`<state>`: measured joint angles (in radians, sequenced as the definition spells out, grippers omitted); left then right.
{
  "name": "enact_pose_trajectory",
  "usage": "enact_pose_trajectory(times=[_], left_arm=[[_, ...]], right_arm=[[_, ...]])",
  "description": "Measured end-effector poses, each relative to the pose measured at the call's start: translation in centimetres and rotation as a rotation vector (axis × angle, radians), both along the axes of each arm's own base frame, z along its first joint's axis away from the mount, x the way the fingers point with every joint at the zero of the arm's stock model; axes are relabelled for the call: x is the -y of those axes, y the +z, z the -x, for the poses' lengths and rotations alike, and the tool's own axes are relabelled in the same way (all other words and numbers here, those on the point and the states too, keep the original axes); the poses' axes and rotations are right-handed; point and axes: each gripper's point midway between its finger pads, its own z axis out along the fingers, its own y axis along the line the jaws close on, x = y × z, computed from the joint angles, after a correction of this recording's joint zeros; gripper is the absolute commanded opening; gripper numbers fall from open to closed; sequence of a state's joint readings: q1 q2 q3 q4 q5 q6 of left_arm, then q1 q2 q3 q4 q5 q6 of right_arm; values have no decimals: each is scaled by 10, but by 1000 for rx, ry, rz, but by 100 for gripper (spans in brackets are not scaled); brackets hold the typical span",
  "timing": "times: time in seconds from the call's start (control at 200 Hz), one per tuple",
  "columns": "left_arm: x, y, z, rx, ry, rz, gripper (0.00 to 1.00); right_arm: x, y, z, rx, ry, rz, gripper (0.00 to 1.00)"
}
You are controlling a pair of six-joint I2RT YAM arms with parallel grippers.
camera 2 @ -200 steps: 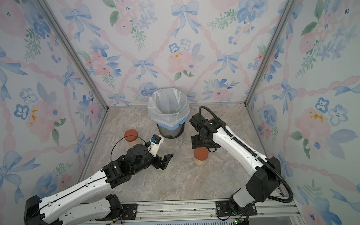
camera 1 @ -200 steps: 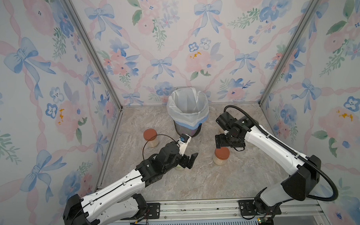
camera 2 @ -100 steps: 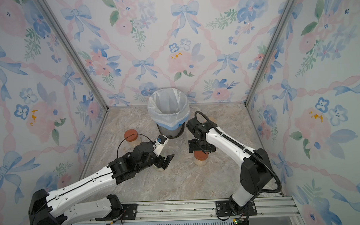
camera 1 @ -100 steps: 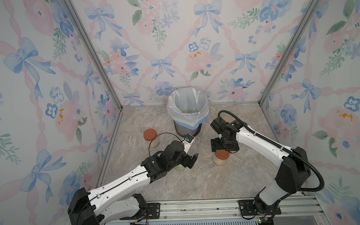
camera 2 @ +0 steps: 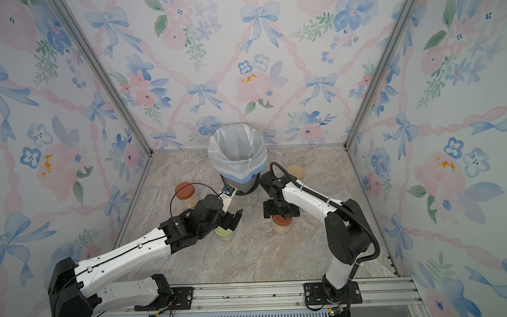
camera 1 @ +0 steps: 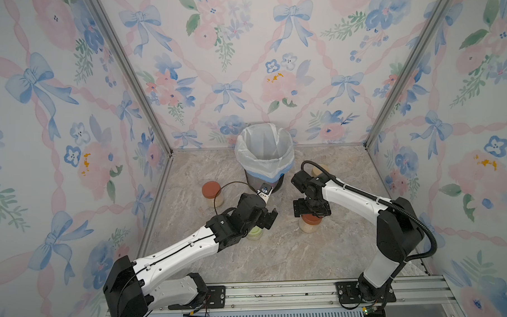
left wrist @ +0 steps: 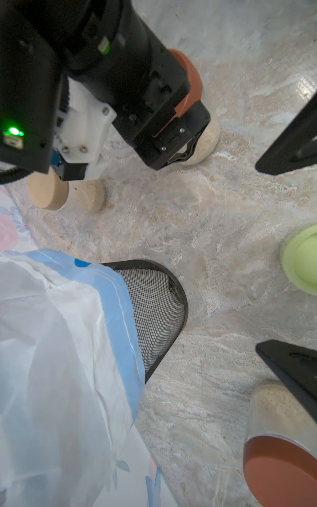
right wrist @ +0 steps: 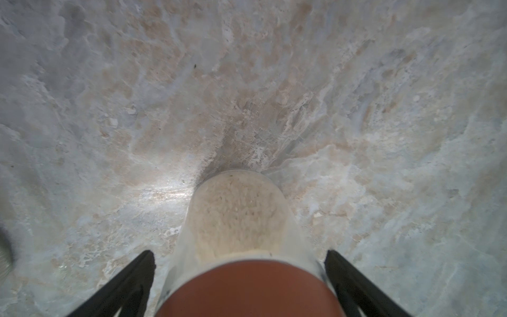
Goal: Empty moldy rice from jars
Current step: Pick up the jar from the center of the board.
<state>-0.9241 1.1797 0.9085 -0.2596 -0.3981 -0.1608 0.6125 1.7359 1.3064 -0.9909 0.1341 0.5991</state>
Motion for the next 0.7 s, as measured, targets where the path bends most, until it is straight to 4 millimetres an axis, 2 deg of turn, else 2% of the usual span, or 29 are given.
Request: enact_pose_trajectory(times=[0.125, 0.415, 0.445, 0.5, 0.555, 0.6, 0.7], left_arm=[[-1, 7, -4, 16, 18, 5, 98], [-1, 8, -2, 9, 7, 7, 98], [-1, 8, -1, 7, 2, 10, 98], [0, 8, 0, 2, -5, 16, 98], [0, 7, 0, -9, -13, 18, 98], [0, 6, 0, -17, -19, 22, 98], [-1, 3, -1, -40, -32, 33, 98]], right_arm=[[1, -6, 1, -1, -8, 0, 98], [3, -17, 4, 0, -41, -4, 100], [2, -17, 4, 2, -45, -6, 98], [1, -18, 2, 8, -46, -10, 90], [1, -18, 2, 12, -53, -11, 75], [0, -18, 2, 15, -55, -17, 59], [-2, -18, 0, 22, -55, -23, 13]])
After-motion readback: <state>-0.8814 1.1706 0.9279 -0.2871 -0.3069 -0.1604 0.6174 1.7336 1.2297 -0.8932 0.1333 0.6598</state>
